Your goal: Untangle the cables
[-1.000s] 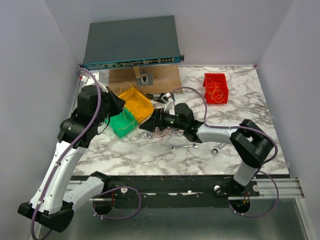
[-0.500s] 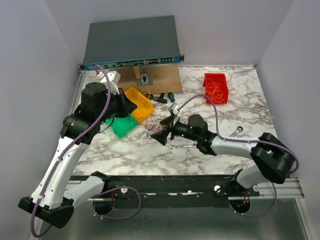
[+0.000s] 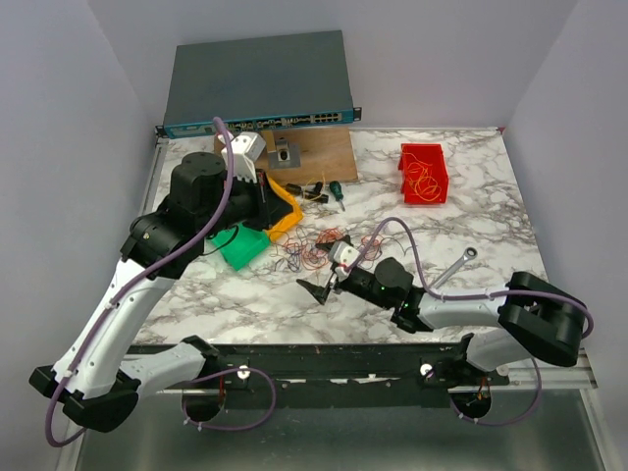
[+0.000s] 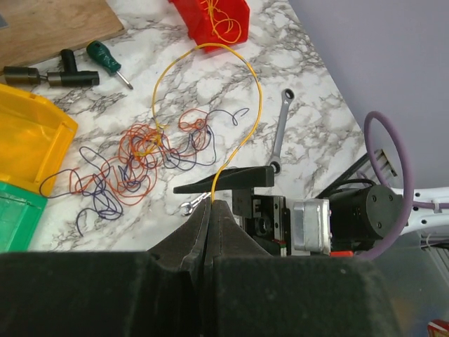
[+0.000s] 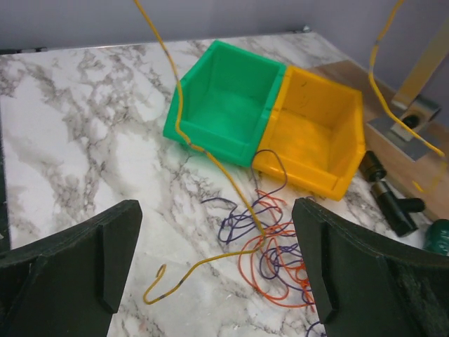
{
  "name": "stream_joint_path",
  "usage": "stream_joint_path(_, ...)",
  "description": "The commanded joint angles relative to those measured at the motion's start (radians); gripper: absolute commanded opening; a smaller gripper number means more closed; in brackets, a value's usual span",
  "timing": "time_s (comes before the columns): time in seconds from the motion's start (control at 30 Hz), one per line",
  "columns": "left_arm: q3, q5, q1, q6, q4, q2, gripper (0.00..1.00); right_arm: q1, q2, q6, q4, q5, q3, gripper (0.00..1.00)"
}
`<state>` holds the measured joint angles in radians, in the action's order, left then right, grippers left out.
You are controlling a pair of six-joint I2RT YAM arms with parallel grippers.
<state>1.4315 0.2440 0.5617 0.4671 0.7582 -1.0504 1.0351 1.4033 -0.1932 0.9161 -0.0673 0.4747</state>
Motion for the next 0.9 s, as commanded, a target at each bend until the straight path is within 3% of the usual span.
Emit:
stream_joint_path(0.0,0.030,0.003,0.048,-0.014,0.030,0.002,0.00,0.048,0.031,-0.118,0.252,0.297,-0.036,1.00)
stream_joint_path(0.13,0.061,-0.009,0.084,-0.021,0.062,-0.006,0.00,0.071,0.054,-0.202,0.360,0.438,-0.034,1.00)
stream_joint_path(0.43,0.153,0.011,0.158,-0.068,0.172,-0.035,0.00,0.071,0.092,-0.356,0.458,0.446,-0.026,0.99)
stream_joint_path(0.6,0.199,-0.017,0.192,-0.110,0.269,-0.052,0.00,0.071,0.075,-0.389,0.508,0.340,-0.065,0.88)
stream_joint_path(0.87,0.198,-0.009,0.215,-0.130,0.292,-0.058,0.00,0.072,0.037,-0.332,0.313,0.198,0.001,0.67)
